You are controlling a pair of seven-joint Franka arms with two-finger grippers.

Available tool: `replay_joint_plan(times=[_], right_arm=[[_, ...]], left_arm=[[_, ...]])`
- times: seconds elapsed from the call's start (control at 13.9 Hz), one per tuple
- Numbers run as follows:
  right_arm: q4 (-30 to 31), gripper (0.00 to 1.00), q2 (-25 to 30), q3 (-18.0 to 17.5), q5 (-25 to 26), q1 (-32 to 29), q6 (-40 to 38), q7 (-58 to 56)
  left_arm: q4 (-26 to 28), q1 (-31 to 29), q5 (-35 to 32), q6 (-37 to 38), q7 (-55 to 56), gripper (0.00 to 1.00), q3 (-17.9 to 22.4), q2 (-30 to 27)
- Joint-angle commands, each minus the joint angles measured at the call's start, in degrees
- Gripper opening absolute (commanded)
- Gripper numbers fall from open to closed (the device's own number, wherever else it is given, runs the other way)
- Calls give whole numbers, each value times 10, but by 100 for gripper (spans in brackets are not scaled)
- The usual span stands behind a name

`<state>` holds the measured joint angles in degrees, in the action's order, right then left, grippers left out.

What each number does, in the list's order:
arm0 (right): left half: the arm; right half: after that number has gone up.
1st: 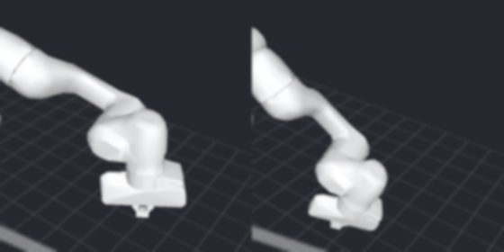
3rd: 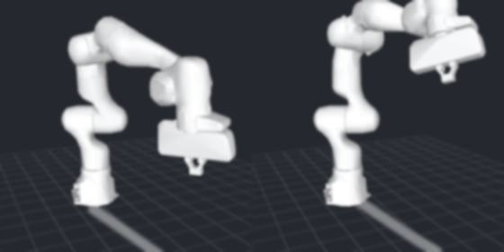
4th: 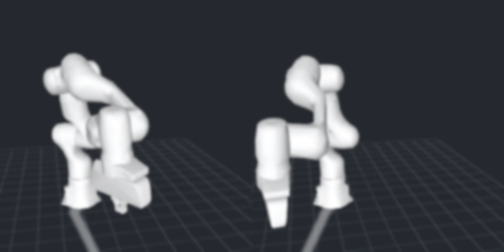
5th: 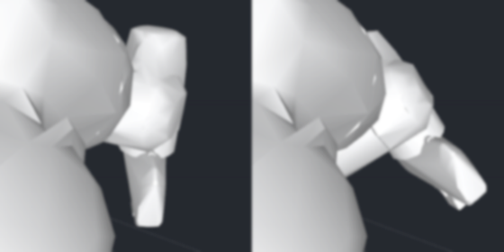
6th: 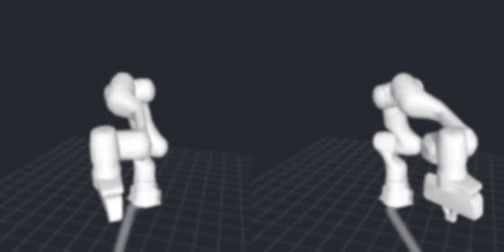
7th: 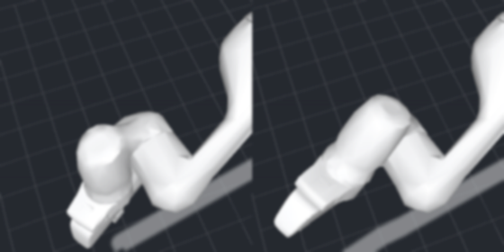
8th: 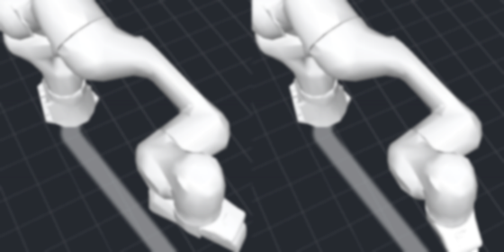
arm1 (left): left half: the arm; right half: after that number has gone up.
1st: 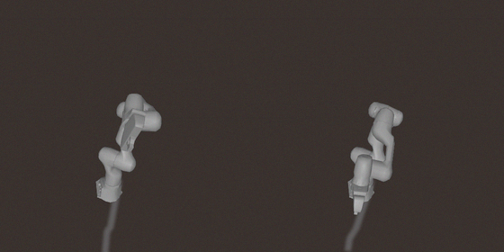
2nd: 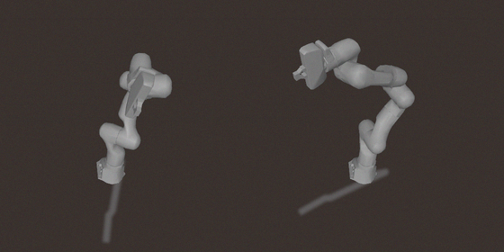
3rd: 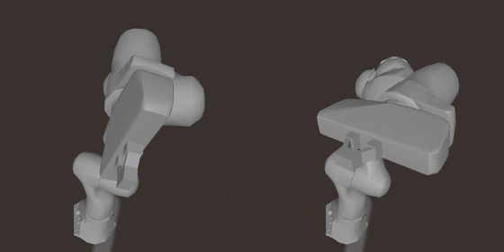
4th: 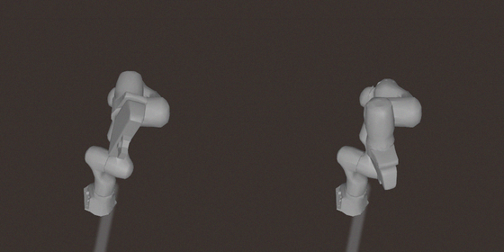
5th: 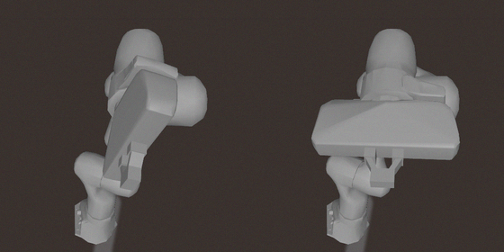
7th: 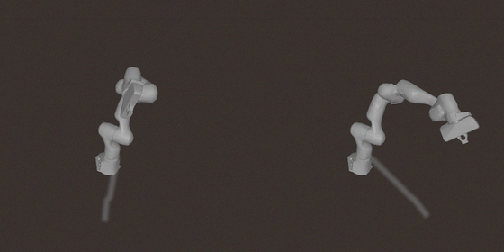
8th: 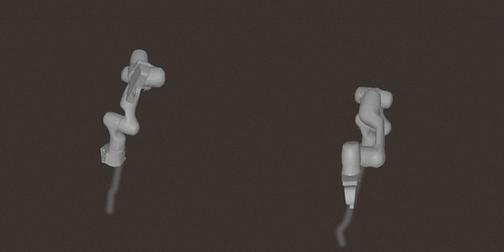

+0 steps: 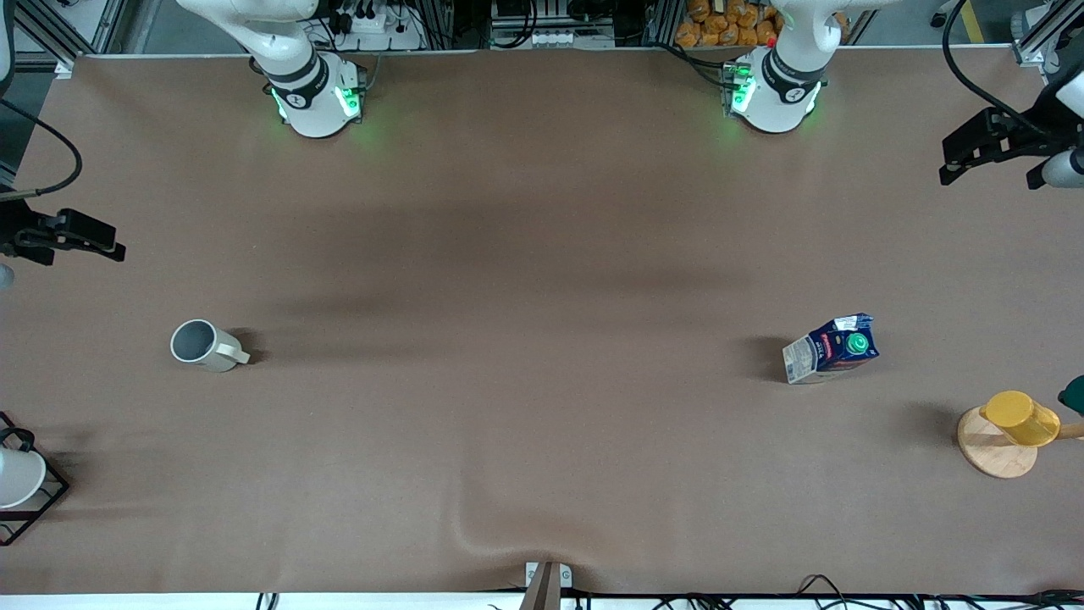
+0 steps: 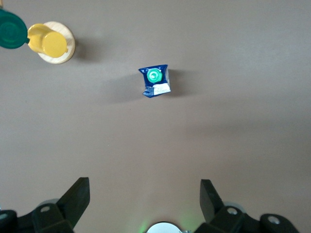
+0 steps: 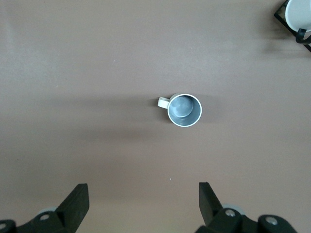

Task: Place milk next to cup
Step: 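Reach the right gripper to the mug while the left gripper reaches the milk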

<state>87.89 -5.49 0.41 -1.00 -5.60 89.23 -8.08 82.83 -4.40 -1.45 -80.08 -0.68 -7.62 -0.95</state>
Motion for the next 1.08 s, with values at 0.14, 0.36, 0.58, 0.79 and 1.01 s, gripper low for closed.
replay_joint_plan(times=[0.14, 0.36, 0.58, 0.79, 1.01], right_arm=[[-25, 100, -5, -9, 7, -13, -6, -5], [-25, 100, -42, -9, 6, -13, 37, -5], [-25, 100, -110, -9, 2, -5, 162, 1], [-29, 100, -161, -6, 14, 28, 237, -5], [-32, 100, -200, -9, -8, -15, 338, -101]], left_arm=[[14, -29, 11, -28, -9, 100, 1, 21], [76, -32, 11, -92, 3, 100, 1, 24], [93, -24, 2, -131, 55, 100, -4, 75], [101, -17, -26, -196, 90, 100, -10, 125], [103, -16, -15, -271, 102, 100, -12, 182]])
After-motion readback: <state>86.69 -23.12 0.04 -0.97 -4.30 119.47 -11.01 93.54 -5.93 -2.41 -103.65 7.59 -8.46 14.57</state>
